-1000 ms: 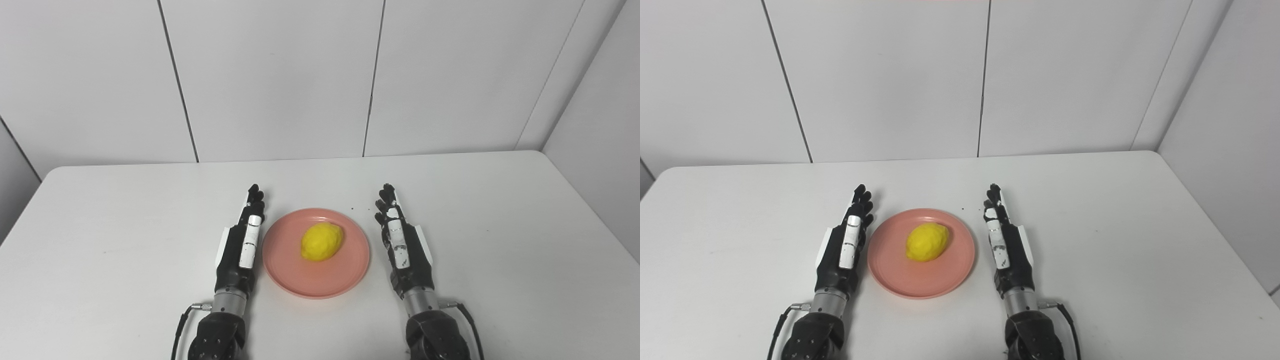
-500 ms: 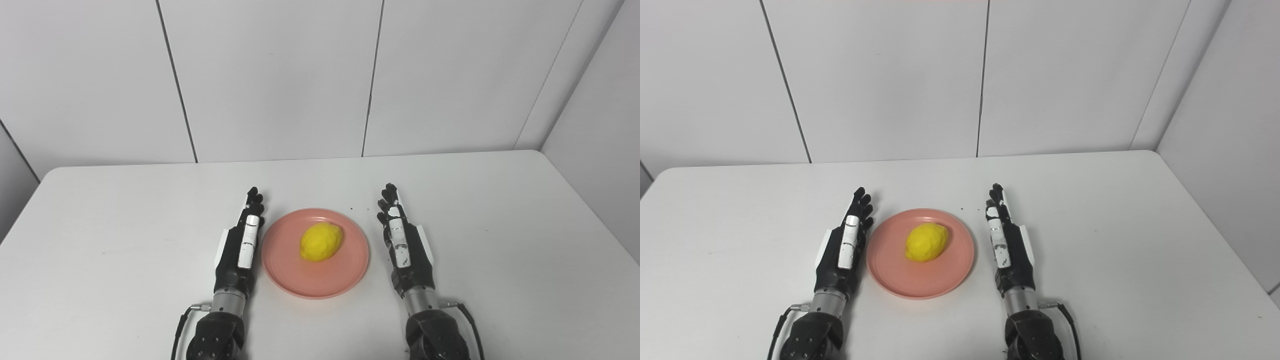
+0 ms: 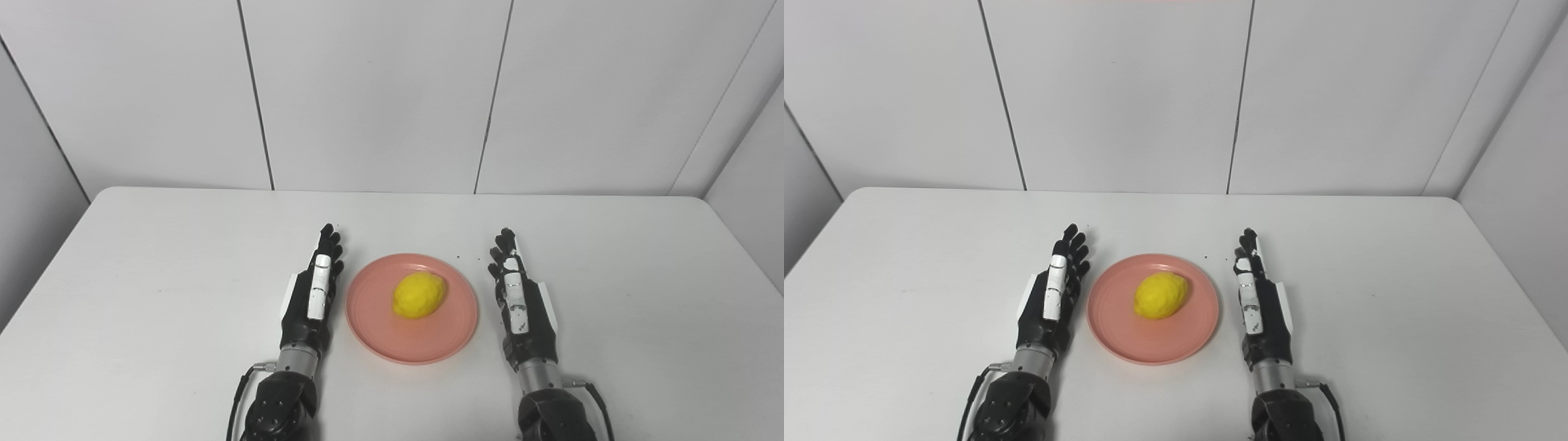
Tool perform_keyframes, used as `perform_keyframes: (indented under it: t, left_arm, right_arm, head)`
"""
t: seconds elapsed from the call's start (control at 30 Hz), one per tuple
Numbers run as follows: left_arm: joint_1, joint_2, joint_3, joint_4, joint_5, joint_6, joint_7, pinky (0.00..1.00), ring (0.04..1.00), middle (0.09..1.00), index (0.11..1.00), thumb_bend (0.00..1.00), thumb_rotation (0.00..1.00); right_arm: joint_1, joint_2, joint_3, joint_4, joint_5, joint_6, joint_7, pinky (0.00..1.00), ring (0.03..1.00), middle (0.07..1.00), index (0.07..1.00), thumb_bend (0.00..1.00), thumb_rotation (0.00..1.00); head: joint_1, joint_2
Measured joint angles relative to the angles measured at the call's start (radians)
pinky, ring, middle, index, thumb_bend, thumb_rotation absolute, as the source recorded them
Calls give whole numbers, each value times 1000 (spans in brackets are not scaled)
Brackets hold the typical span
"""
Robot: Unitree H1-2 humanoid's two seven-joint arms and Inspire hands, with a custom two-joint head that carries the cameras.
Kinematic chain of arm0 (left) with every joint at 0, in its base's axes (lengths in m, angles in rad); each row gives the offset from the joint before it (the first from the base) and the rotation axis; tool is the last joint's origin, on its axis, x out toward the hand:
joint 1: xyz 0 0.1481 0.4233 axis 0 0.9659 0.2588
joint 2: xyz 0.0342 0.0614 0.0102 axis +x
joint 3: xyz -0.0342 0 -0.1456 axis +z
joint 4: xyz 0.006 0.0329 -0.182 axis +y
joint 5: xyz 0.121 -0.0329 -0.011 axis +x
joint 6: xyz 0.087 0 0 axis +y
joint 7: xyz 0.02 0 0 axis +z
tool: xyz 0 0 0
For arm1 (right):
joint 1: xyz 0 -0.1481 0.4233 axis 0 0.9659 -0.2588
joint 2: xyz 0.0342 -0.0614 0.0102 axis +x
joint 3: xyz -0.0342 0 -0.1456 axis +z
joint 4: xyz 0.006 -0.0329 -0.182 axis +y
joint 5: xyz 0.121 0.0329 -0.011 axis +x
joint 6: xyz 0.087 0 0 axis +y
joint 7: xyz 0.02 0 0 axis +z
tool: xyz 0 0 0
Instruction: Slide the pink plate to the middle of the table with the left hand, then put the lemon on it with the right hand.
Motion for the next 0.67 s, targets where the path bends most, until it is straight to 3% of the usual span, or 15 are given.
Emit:
perform_keyframes:
  t: [0.67]
  left_arm:
    - [3,5,-9,-6,6,2,6,1000,1000,1000,1000,646,1000]
  right_arm:
    - [3,2,1,-4,0,4,0,1000,1000,1000,1000,784,1000]
  head:
    - [-37,-6]
